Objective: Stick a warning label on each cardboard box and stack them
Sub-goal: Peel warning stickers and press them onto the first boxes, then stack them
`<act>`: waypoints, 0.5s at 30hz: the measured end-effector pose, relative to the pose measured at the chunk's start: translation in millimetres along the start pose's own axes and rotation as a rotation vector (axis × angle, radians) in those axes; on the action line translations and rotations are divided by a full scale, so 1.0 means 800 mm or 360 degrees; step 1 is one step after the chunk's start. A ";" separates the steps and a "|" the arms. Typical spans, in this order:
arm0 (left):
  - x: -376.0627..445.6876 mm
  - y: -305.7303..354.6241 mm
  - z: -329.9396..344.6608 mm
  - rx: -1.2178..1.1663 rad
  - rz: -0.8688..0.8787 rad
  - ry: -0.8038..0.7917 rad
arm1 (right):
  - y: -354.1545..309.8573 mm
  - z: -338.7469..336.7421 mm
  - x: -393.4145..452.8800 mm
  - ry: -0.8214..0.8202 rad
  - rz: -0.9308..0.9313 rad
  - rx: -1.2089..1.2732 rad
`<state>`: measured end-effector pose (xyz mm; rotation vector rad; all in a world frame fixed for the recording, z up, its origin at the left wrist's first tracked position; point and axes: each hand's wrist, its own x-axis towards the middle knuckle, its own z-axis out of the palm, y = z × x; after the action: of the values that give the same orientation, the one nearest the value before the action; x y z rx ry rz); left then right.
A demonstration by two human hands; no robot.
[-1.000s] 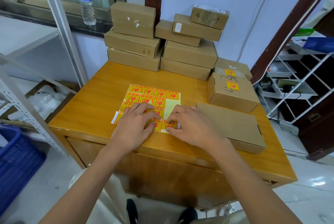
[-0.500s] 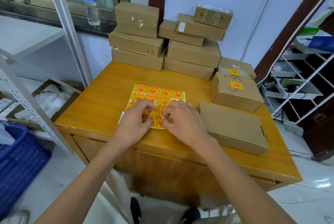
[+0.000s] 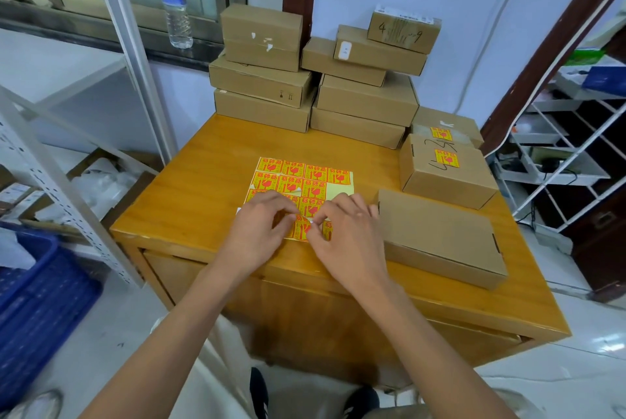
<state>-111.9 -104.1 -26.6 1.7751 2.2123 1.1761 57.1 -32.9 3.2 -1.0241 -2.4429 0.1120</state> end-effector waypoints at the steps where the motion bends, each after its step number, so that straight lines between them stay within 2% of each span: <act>1: 0.000 -0.001 0.001 0.0006 -0.0009 0.0002 | -0.002 0.001 0.003 0.0000 -0.0002 -0.0021; 7: -0.001 0.006 0.007 0.0162 -0.0006 0.0058 | -0.010 0.009 0.018 -0.0026 -0.0057 -0.0169; 10: 0.000 0.007 0.006 0.0225 -0.0071 0.0173 | -0.012 0.009 0.017 -0.0022 0.0020 -0.0204; 15: 0.002 0.008 0.007 0.0204 -0.0172 0.0184 | -0.015 0.006 0.022 -0.0098 0.0160 -0.0127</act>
<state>-104.5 -99.5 -26.1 1.6448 2.4671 1.1675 36.5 -28.7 9.2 -1.1953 -2.4684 0.0808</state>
